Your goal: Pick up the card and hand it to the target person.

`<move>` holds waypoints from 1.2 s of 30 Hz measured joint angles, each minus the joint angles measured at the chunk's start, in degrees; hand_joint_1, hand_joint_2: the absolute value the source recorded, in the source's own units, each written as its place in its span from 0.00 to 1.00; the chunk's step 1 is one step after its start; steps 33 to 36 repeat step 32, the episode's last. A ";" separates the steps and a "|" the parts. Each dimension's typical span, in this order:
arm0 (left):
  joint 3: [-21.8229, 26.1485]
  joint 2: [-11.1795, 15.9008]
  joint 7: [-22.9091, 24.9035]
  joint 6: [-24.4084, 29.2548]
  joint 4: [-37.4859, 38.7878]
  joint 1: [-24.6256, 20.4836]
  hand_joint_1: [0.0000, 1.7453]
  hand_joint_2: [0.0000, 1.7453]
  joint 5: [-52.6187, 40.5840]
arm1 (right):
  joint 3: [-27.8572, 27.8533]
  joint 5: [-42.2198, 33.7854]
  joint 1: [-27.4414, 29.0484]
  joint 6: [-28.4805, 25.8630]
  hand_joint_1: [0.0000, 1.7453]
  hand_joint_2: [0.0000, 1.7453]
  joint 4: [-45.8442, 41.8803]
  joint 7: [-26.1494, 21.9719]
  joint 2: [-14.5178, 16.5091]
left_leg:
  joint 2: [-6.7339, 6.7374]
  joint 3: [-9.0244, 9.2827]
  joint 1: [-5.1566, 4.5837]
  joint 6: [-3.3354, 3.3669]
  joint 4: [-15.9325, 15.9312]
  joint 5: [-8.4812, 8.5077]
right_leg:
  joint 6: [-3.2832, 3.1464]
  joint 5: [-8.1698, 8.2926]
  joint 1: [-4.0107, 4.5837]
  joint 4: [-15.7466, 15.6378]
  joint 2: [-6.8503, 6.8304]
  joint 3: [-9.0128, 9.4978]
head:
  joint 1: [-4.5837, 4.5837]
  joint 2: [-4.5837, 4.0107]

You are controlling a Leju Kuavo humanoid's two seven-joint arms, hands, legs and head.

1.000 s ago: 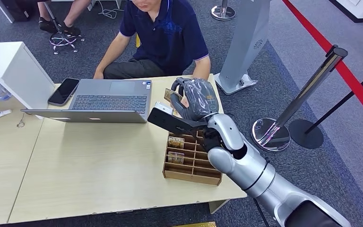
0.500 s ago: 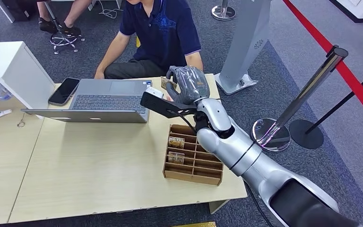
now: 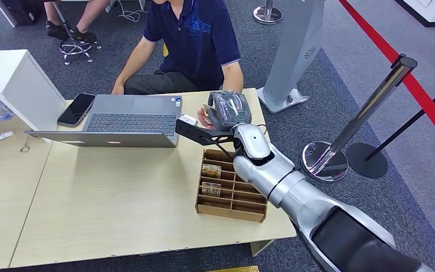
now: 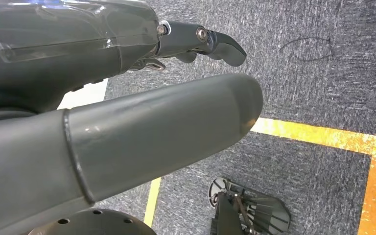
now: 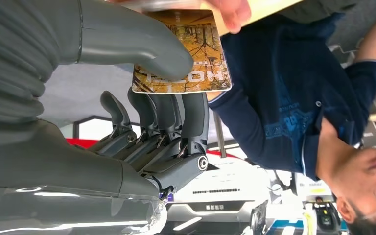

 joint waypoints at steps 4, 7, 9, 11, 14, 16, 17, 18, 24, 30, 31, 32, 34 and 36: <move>-0.01 -0.02 0.18 0.00 0.00 0.00 0.00 0.00 -0.09 | 0.29 0.19 -0.01 -0.02 0.00 1.00 2.15 0.01 0.20 | 0.00 0.01 0.00 0.00 0.00 0.00 | 0.00 0.00 0.00 0.00 0.01 0.00 | -0.01 0.00; -0.04 -0.02 0.18 -0.01 0.00 0.00 0.00 0.00 -0.17 | 0.37 -0.15 0.00 0.17 0.00 1.00 3.43 -0.11 0.26 | 0.01 0.01 0.00 0.00 0.00 0.00 | 0.00 0.00 0.00 0.00 0.01 0.00 | -0.01 0.00; -0.15 -0.02 0.18 -0.01 0.00 0.00 0.00 0.00 -0.20 | 0.37 -0.71 0.01 0.47 0.00 1.00 4.00 -0.38 0.31 | 0.01 0.01 0.00 0.00 0.00 0.00 | 0.00 0.00 0.00 0.00 0.02 0.00 | 0.00 0.00; -0.42 -0.02 0.15 -0.01 0.00 0.00 0.00 0.00 -0.28 | 0.37 -1.51 0.05 0.67 0.00 1.00 4.54 -0.72 0.42 | 0.01 0.01 0.00 0.00 0.00 0.00 | 0.00 0.00 0.00 0.00 0.03 -0.01 | -0.01 0.00; -0.83 0.02 -1.38 0.01 0.00 0.21 0.00 0.00 -0.37 | 0.10 -5.35 0.33 0.52 0.00 1.00 4.98 -2.35 0.60 | 0.01 0.01 0.00 0.00 0.00 0.00 | 0.00 0.00 0.00 0.00 0.04 -0.01 | 0.00 0.00; -0.89 0.04 -3.30 -0.01 0.00 0.68 0.00 0.00 -0.28 | -0.26 -8.78 0.79 -0.06 0.00 1.00 4.98 -3.65 0.74 | 0.02 0.01 0.00 0.00 0.00 0.00 | 0.00 0.00 0.00 0.00 0.05 0.00 | 0.00 0.00; -0.90 0.05 -4.12 -0.03 0.00 1.01 0.00 0.00 -0.18 | -0.44 -10.23 1.06 -0.55 0.00 1.00 4.96 -4.18 0.80 | 0.03 0.01 0.00 0.00 0.00 0.00 | 0.00 0.00 0.00 0.00 0.06 -0.01 | 0.00 0.00; -0.90 0.05 -4.62 -0.04 0.00 1.36 0.00 0.00 -0.07 | -0.61 -11.45 1.34 -1.17 0.00 1.00 4.91 -4.67 0.84 | 0.04 0.01 0.00 0.00 0.00 0.00 | 0.00 0.00 0.00 0.00 0.07 -0.01 | -0.01 0.00; -0.90 0.10 -5.57 -0.04 0.00 2.62 0.00 0.00 0.56 | -2.56 -21.33 3.33 -6.18 0.00 1.00 3.15 -9.49 0.92 | 0.03 0.02 0.00 0.00 0.00 0.00 | 0.00 0.00 0.00 0.00 0.05 -0.01 | 0.00 0.00; -0.89 0.13 -6.31 -0.01 0.00 3.13 0.00 0.00 1.14 | -4.61 -32.01 5.53 -8.83 0.00 1.00 -0.52 -14.19 1.00 | 0.04 0.04 0.00 0.00 0.00 0.00 | 0.00 0.00 0.00 0.00 0.06 -0.01 | -0.01 0.00; -0.89 0.14 -6.45 0.01 0.00 3.18 0.00 0.00 1.21 | -4.88 -33.68 5.81 -9.08 0.00 1.00 -1.20 -14.95 1.00 | 0.04 0.04 0.00 0.00 0.00 0.00 | 0.00 0.00 0.00 0.00 0.06 -0.01 | 0.00 0.00; -0.88 0.15 -6.51 0.01 0.00 3.20 0.00 0.00 1.25 | -4.99 -34.55 5.95 -9.21 0.00 1.00 -1.53 -15.35 1.00 | 0.04 0.04 0.00 0.00 0.00 0.00 | 0.00 0.00 0.00 0.00 0.06 -0.01 | 0.00 0.00; -0.88 0.15 -6.51 0.01 0.00 3.20 0.00 0.00 1.25 | -4.99 -34.55 5.95 -9.21 0.00 1.00 -1.53 -15.35 1.00 | 0.04 0.04 0.00 0.00 0.00 0.00 | 0.00 0.00 0.00 0.00 0.06 -0.01 | 0.00 0.00; -0.88 0.15 -6.51 0.01 0.00 3.20 0.00 0.00 1.25 | -4.99 -34.55 5.95 -9.21 0.00 1.00 -1.53 -15.35 1.00 | 0.04 0.04 0.00 0.00 0.00 0.00 | 0.00 0.00 0.00 0.00 0.06 -0.01 | 0.00 0.00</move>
